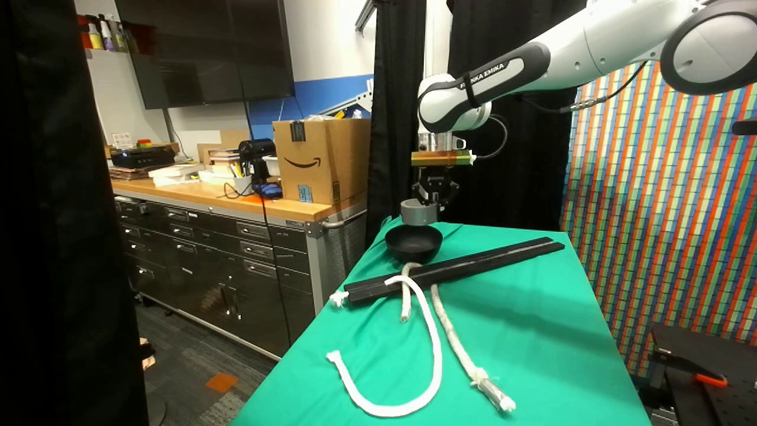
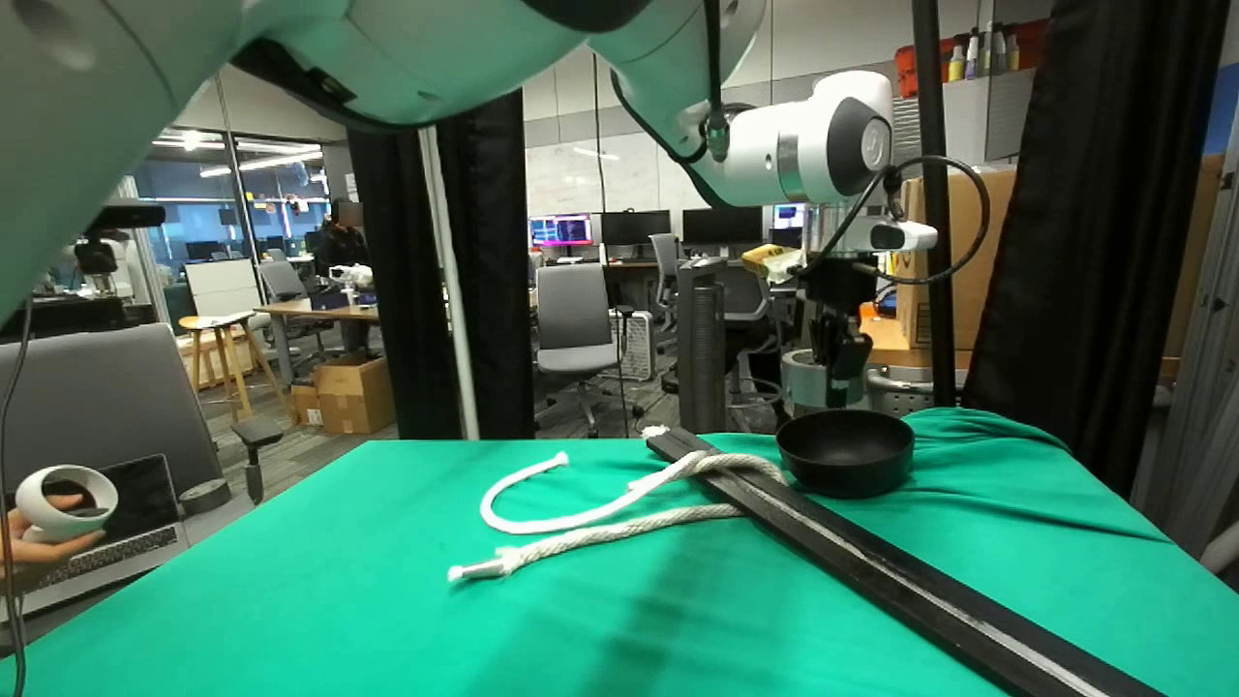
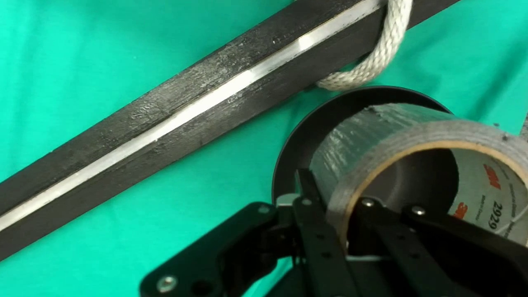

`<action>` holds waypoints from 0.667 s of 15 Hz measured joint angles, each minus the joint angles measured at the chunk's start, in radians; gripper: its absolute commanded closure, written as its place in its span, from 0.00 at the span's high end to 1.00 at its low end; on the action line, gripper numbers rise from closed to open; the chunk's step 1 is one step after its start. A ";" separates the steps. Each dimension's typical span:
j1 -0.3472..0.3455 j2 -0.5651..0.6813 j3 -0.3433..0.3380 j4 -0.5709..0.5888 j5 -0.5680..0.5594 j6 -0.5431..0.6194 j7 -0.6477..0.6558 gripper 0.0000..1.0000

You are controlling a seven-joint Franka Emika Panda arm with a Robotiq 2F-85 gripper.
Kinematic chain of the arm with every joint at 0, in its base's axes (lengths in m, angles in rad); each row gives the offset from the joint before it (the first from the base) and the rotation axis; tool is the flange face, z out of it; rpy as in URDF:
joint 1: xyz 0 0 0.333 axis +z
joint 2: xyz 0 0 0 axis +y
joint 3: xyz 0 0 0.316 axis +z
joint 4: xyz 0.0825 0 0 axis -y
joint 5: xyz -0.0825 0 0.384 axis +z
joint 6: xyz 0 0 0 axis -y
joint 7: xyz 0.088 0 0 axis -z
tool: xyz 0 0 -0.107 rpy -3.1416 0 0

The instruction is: Put the gray tape in the black bowl

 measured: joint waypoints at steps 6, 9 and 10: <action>0.000 0.057 0.000 0.078 -0.005 -0.031 0.009 0.69; 0.000 0.073 0.000 0.111 -0.011 -0.045 0.010 0.68; 0.000 0.076 0.000 0.118 -0.012 -0.048 0.010 0.75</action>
